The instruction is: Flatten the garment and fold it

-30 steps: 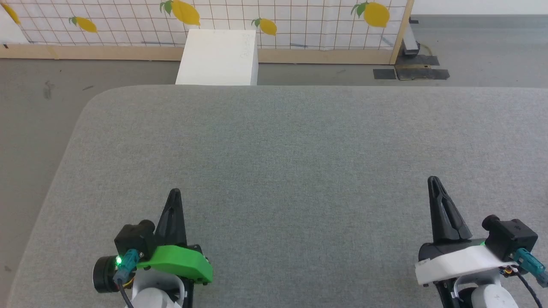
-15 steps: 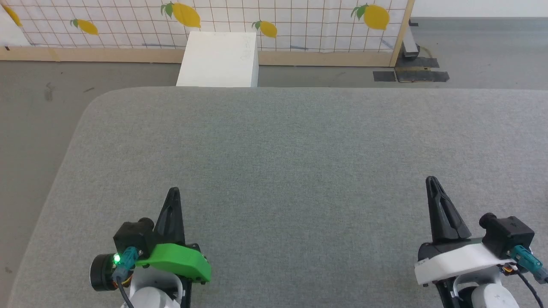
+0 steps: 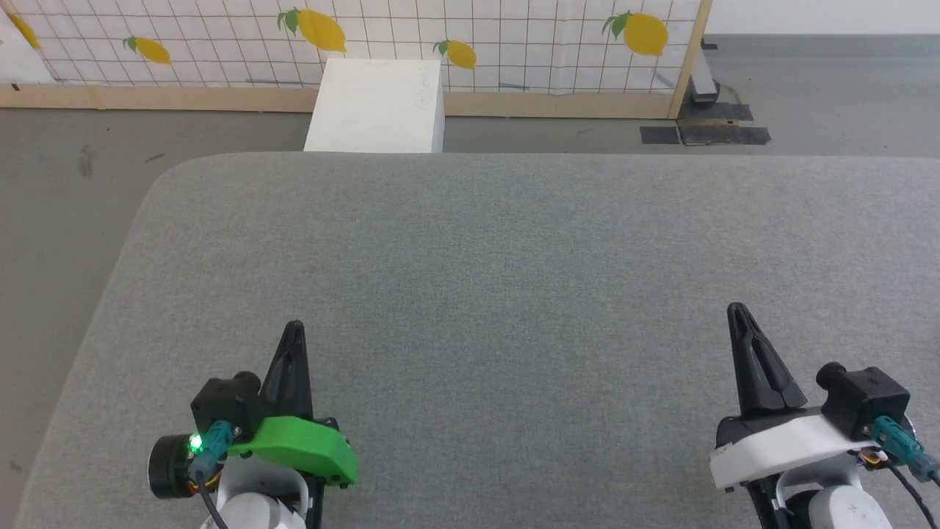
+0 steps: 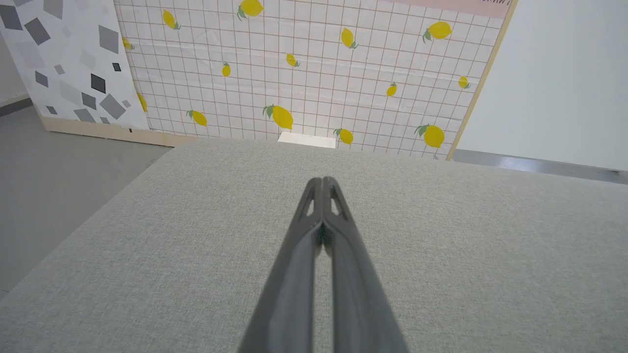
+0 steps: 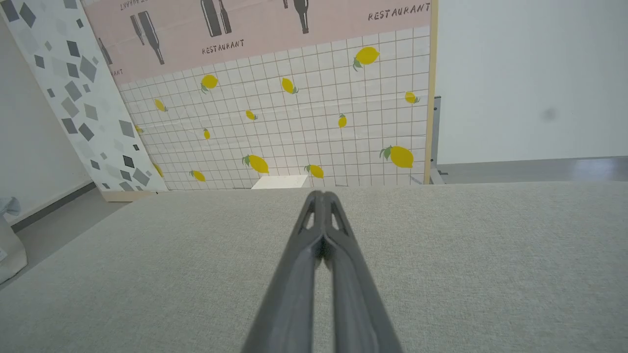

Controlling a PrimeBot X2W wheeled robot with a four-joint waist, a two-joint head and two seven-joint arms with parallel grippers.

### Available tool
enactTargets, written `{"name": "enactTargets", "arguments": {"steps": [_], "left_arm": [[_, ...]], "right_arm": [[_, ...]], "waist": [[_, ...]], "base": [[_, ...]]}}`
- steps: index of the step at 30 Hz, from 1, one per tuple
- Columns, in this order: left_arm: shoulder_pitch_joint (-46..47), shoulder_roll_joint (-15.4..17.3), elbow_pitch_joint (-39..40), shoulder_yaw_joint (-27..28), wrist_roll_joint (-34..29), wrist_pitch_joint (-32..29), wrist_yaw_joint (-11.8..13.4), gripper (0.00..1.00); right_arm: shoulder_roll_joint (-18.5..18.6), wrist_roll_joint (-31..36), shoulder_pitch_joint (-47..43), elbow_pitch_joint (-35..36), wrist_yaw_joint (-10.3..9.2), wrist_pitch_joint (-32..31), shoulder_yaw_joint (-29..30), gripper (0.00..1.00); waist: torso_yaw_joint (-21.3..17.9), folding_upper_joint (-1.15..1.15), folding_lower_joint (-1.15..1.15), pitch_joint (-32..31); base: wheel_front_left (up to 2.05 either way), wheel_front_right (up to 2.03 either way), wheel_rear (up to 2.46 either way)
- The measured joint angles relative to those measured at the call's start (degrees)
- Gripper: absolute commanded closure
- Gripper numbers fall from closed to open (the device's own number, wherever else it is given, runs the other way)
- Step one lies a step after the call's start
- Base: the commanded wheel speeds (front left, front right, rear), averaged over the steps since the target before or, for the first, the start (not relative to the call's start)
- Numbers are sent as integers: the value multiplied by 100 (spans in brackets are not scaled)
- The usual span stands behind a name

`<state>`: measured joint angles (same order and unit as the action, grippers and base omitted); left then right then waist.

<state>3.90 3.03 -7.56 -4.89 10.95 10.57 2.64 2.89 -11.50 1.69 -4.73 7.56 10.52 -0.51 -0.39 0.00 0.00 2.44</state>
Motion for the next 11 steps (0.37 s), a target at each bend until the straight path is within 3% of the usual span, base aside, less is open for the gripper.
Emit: {"name": "enactTargets", "arguments": {"steps": [11], "left_arm": [[-40, 0, 89, 53, -188, -142, -13, 100]], "right_arm": [[0, 109, -1, 48, 0, -122, 7, 100]], "waist": [[5, 0, 0, -30]], "base": [[0, 0, 0]]}}
